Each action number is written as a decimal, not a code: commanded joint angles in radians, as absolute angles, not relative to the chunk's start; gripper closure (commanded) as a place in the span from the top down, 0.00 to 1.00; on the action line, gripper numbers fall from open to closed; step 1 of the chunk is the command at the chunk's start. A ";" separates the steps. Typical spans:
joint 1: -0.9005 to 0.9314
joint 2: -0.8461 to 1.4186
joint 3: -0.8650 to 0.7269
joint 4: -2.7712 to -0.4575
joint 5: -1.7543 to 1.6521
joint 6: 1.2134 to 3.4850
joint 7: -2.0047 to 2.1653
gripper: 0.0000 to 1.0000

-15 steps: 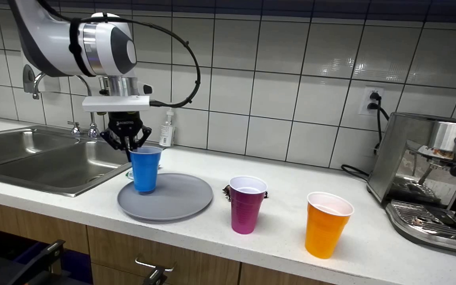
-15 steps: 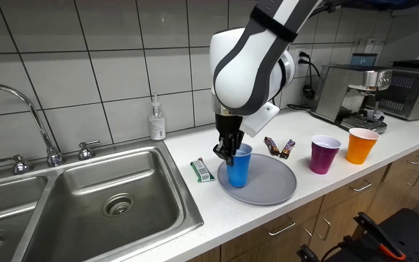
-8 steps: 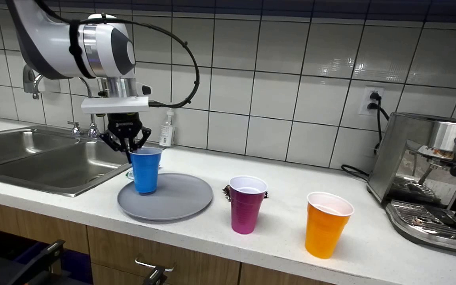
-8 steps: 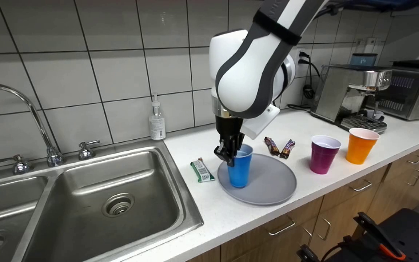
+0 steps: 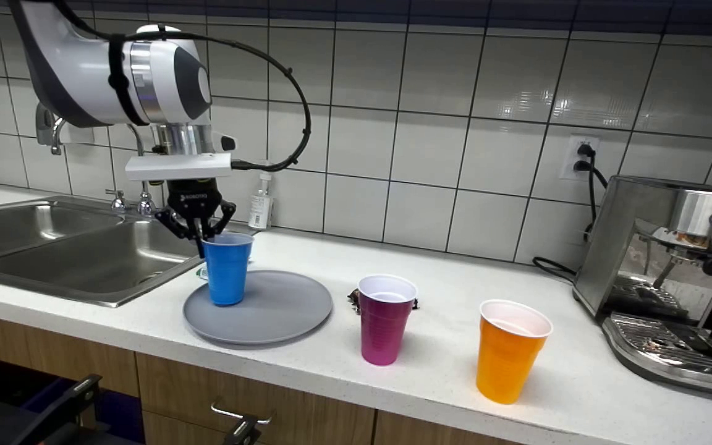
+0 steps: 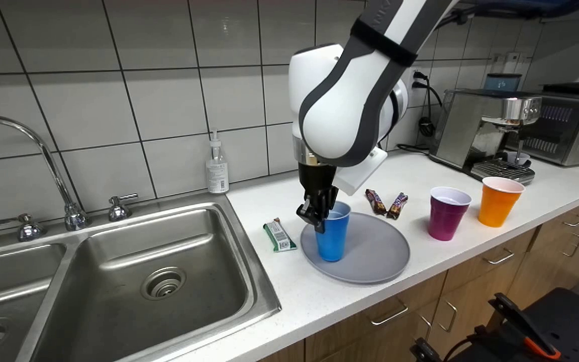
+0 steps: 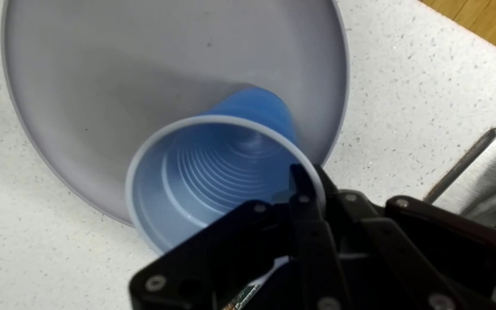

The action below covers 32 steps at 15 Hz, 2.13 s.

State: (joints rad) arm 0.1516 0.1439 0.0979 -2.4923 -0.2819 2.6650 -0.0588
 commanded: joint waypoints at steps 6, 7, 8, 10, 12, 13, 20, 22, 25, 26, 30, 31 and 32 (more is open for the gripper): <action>0.145 0.120 0.096 -2.497 -0.277 2.661 -0.053 0.73; 0.141 0.114 0.097 -2.497 -0.267 2.660 -0.062 0.81; 0.137 0.108 0.099 -2.497 -0.253 2.658 -0.073 0.88; 0.126 0.090 0.104 -2.494 -0.209 2.648 -0.097 0.99; 0.117 0.072 0.108 -2.490 -0.155 2.630 -0.126 1.00; 0.113 0.063 0.110 -2.487 -0.124 2.623 -0.145 1.00; 0.083 0.002 0.089 -2.465 0.054 2.598 -0.264 1.00; 0.071 -0.012 0.076 -2.461 0.070 2.595 -0.275 1.00; 0.053 -0.023 0.053 -2.459 0.059 2.597 -0.262 1.00; 0.049 -0.023 0.046 -2.457 0.051 2.595 -0.252 1.00; 0.024 -0.017 0.012 -2.446 0.037 2.593 -0.232 1.00; 0.016 -0.014 0.004 -2.441 0.036 2.590 -0.226 1.00; 0.008 -0.010 -0.005 -2.433 0.032 2.587 -0.217 1.00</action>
